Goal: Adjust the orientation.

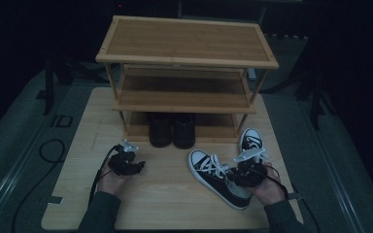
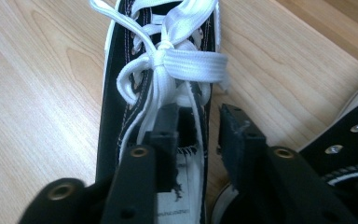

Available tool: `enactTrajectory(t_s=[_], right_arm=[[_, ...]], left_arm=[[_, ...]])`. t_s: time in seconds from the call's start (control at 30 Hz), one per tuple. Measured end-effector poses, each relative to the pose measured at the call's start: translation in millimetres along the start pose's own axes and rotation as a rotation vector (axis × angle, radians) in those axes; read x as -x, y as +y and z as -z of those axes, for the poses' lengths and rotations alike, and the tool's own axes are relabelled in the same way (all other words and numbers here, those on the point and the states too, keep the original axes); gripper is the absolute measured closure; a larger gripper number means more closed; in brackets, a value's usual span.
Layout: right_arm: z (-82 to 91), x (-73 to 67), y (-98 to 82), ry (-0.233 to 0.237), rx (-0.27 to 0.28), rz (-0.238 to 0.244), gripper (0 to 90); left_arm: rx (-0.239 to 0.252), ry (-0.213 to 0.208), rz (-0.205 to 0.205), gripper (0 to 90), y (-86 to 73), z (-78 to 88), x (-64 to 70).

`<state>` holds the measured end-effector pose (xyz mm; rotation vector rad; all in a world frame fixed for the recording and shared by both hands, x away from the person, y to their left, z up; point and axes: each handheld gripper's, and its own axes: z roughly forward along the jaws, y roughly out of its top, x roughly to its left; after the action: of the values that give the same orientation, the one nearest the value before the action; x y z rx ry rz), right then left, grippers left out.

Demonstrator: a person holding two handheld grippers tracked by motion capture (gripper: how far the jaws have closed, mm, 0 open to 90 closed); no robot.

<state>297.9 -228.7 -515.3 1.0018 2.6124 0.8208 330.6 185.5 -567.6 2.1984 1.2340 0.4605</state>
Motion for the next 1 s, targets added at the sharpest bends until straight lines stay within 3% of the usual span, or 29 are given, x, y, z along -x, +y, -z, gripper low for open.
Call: enactTrajectory(t_s=[0.2, 0.5, 1.0], right_arm=[[-4.9, -1.3, 2.0, -0.001, -0.015, -0.011, 74.8], [-19.9, -3.6, 8.5, -0.054, -0.066, -0.014, 86.6], [-19.9, -1.6, 2.6, -0.07, 0.037, -0.119, 88.3]], left_arm=[[0.0, 0.0, 0.0, 50.1, 0.0, -0.1, 0.0], [0.0, 0.0, 0.0, 50.1, 0.1, -0.1, 0.0], [0.001, -0.001, -0.002, 50.1, 0.3, -0.3, -0.1]])
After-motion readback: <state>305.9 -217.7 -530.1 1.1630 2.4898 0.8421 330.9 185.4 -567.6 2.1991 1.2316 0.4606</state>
